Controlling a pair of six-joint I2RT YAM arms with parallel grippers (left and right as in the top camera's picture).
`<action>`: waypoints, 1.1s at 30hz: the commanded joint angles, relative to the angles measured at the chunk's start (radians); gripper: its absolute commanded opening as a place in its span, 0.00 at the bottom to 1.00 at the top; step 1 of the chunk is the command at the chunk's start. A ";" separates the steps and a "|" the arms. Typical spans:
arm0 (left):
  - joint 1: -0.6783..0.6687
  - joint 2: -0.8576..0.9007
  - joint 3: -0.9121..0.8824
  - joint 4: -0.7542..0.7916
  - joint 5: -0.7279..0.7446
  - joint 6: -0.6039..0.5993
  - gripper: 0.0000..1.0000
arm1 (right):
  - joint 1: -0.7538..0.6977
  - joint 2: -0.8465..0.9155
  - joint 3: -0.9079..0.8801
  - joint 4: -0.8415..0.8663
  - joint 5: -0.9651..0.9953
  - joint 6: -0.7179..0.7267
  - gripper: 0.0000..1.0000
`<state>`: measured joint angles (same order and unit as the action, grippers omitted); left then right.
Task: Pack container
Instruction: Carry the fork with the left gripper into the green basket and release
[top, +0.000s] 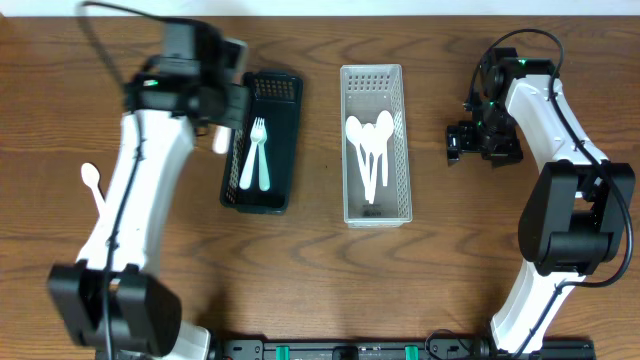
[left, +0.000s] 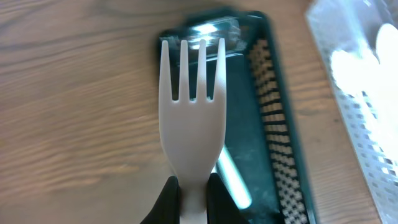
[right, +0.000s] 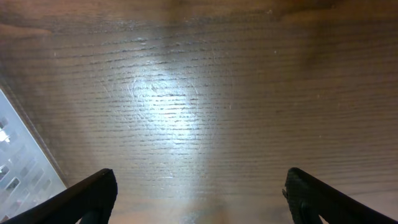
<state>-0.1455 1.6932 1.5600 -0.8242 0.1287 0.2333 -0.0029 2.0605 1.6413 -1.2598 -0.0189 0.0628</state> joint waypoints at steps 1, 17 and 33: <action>-0.053 0.080 -0.002 0.018 0.003 0.021 0.06 | -0.003 0.006 -0.002 0.002 0.003 -0.012 0.90; -0.059 0.373 -0.002 0.019 0.003 0.016 0.06 | -0.003 0.006 -0.002 -0.012 0.003 -0.013 0.90; -0.014 0.092 0.072 -0.110 -0.207 -0.033 0.75 | -0.003 0.006 -0.002 -0.015 0.003 -0.013 0.90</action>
<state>-0.1989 1.9240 1.5749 -0.9295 0.0353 0.2291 -0.0029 2.0605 1.6409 -1.2747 -0.0189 0.0628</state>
